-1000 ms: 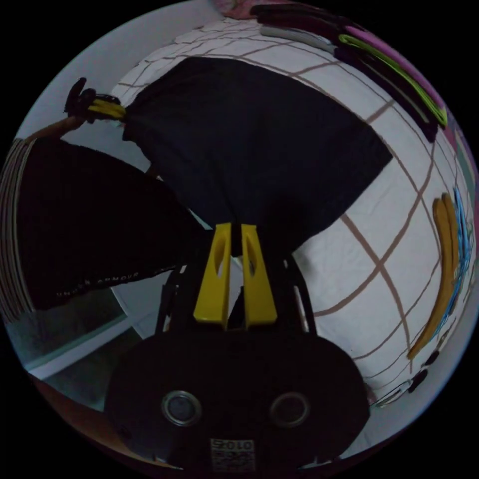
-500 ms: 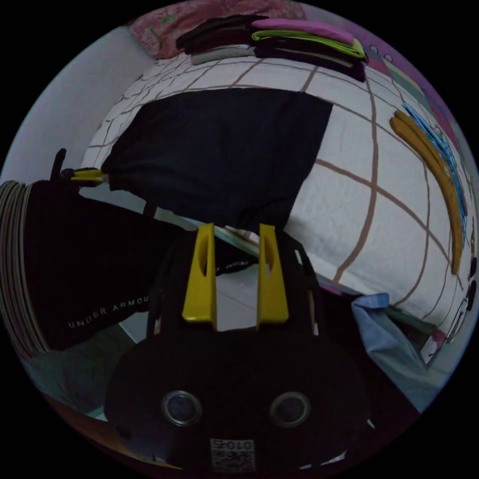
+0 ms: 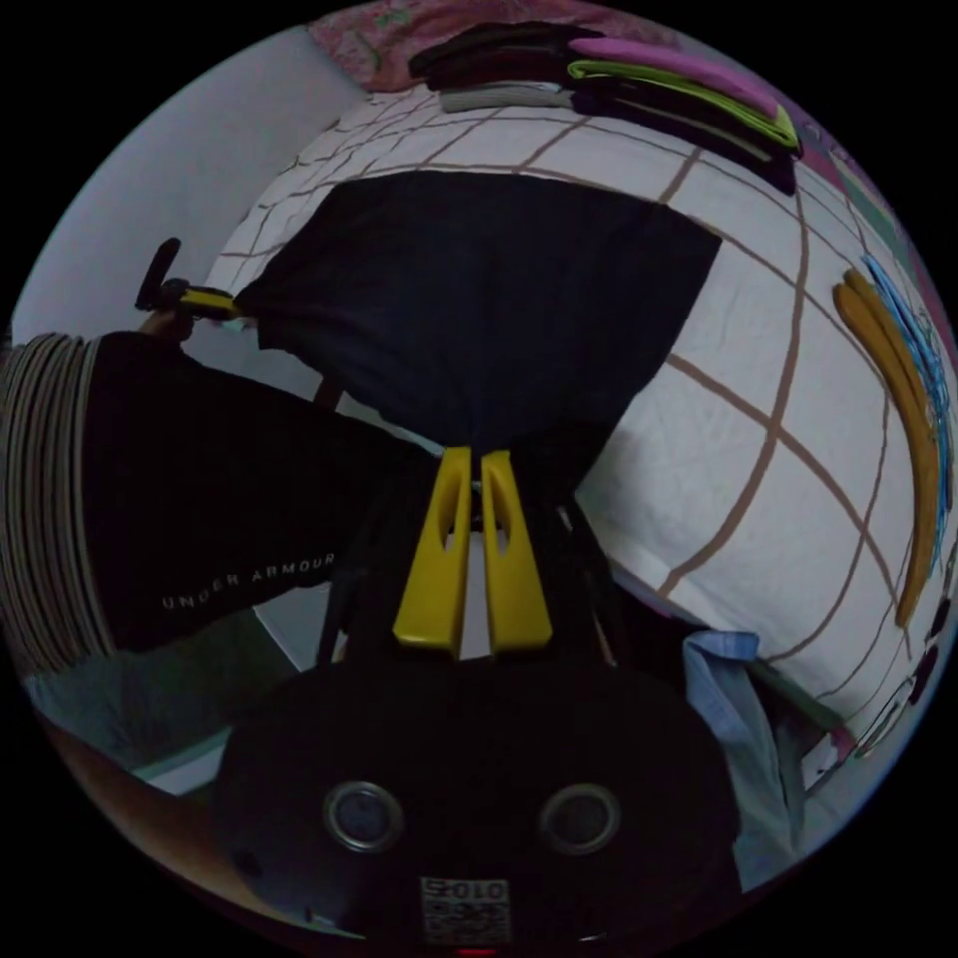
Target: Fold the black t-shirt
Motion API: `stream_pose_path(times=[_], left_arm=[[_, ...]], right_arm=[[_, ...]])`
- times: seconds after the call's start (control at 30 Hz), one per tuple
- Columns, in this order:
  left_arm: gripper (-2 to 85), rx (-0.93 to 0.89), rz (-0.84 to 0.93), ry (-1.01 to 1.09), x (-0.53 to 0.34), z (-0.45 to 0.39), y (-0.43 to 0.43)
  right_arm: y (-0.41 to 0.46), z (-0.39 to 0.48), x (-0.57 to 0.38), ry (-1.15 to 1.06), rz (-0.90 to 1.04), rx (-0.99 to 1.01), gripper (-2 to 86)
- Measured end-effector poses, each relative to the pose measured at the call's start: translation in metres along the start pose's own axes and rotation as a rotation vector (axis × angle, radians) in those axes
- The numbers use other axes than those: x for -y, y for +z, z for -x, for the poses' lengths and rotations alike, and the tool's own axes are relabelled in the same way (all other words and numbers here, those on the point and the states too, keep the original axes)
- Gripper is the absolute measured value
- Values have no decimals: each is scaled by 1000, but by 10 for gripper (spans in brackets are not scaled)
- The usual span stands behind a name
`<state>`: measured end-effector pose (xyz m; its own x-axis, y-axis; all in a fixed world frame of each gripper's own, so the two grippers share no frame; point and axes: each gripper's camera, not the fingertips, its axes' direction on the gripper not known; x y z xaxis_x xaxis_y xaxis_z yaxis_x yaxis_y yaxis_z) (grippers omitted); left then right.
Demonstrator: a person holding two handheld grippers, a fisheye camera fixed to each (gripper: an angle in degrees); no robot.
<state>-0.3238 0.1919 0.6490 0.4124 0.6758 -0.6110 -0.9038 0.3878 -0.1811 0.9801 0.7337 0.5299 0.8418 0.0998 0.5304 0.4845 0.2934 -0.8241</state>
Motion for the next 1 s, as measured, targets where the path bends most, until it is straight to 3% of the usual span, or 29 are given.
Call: stream_pose_path(times=[0.1,0.3,0.53,0.67,0.77,1.0], left_arm=[[4,-96,45,-28,4,21,5],[20,18,133,-68,14,30,31],[62,111,68,-49,-23,26,5],[78,102,-106,-246,-37,59,-29],[88,83,-247,-403,-20,94,-46],[108,9,-408,-599,37,151,-55]], right_arm=[[3,-14,2,-37,78,37,38],[16,-26,15,-57,217,-87,37],[-38,-49,-20,66,27,-130,62],[-89,-90,-14,299,-270,-236,70],[-102,-128,13,401,-375,-188,73],[-103,-188,66,454,-368,-79,77]])
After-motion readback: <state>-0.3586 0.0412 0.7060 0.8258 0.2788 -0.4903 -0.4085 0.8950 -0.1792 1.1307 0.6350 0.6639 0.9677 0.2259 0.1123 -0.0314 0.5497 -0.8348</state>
